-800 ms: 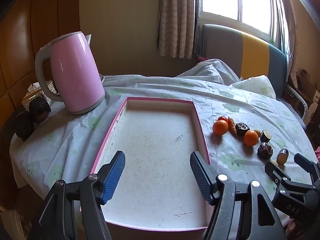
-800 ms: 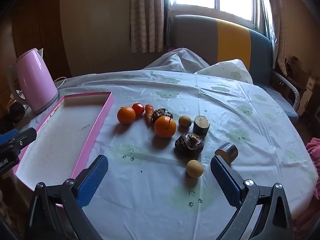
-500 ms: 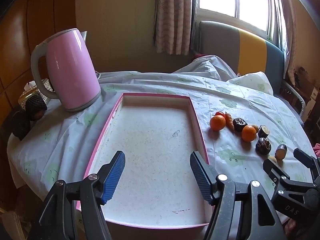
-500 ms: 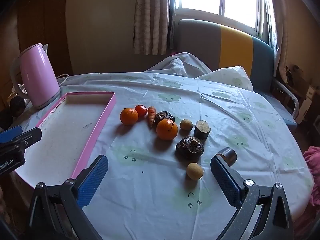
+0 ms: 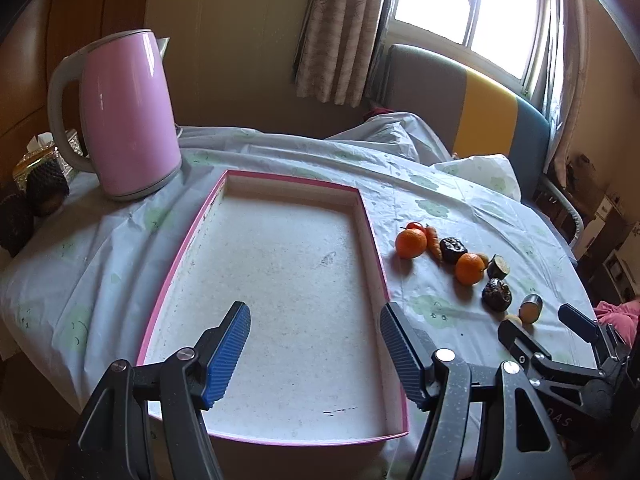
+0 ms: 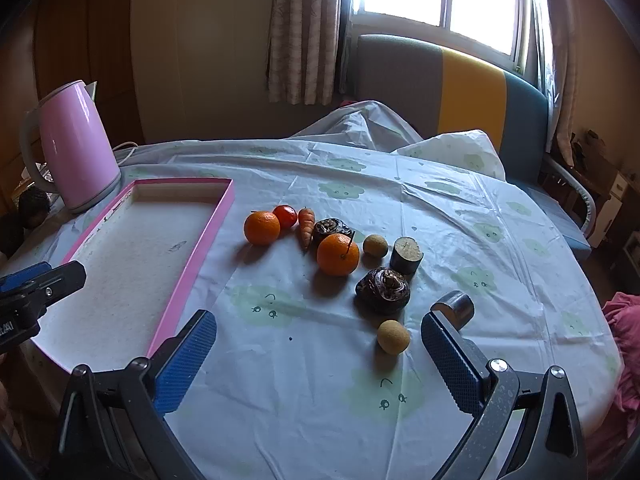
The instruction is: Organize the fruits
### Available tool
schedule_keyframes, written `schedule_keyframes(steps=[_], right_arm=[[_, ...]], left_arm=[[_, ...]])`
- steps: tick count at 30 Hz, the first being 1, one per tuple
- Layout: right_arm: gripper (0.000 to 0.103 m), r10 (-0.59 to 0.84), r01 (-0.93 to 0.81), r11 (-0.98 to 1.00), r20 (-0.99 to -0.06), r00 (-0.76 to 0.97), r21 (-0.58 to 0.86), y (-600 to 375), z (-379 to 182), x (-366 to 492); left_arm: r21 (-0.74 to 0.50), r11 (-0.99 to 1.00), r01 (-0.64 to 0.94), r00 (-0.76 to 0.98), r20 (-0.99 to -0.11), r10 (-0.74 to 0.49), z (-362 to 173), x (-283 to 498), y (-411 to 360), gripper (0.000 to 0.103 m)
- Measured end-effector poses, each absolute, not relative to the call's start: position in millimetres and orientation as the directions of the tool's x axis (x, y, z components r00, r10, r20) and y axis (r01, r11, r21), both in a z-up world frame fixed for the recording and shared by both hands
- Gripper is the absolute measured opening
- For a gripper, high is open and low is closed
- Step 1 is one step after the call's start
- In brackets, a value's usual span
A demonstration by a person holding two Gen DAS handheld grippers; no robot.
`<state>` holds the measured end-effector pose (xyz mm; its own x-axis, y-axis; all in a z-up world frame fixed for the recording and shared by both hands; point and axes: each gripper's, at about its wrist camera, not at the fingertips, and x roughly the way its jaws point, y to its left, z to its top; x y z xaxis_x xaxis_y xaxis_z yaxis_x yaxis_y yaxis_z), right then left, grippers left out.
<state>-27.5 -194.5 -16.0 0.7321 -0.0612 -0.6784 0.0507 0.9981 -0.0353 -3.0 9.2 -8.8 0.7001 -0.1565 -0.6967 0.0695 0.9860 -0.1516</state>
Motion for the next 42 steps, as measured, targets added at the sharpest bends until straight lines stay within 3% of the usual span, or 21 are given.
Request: schedule_keyframes(steps=[33,42], right_arm=[[0.103,-0.089,0.055,0.996,-0.665,0.742,-0.071,-197,-17,-30],[0.103,-0.089,0.08,0.996,-0.689,0.72,-0.046,-213,-26,-31]], left_arm=[[-0.074,0.988,0.133,0.722,-0.676,-0.148,0,-10,-10,0.069],[-0.082,0.981,0.177,0.673,-0.717,-0.181,-8,-5,-22,0.071]])
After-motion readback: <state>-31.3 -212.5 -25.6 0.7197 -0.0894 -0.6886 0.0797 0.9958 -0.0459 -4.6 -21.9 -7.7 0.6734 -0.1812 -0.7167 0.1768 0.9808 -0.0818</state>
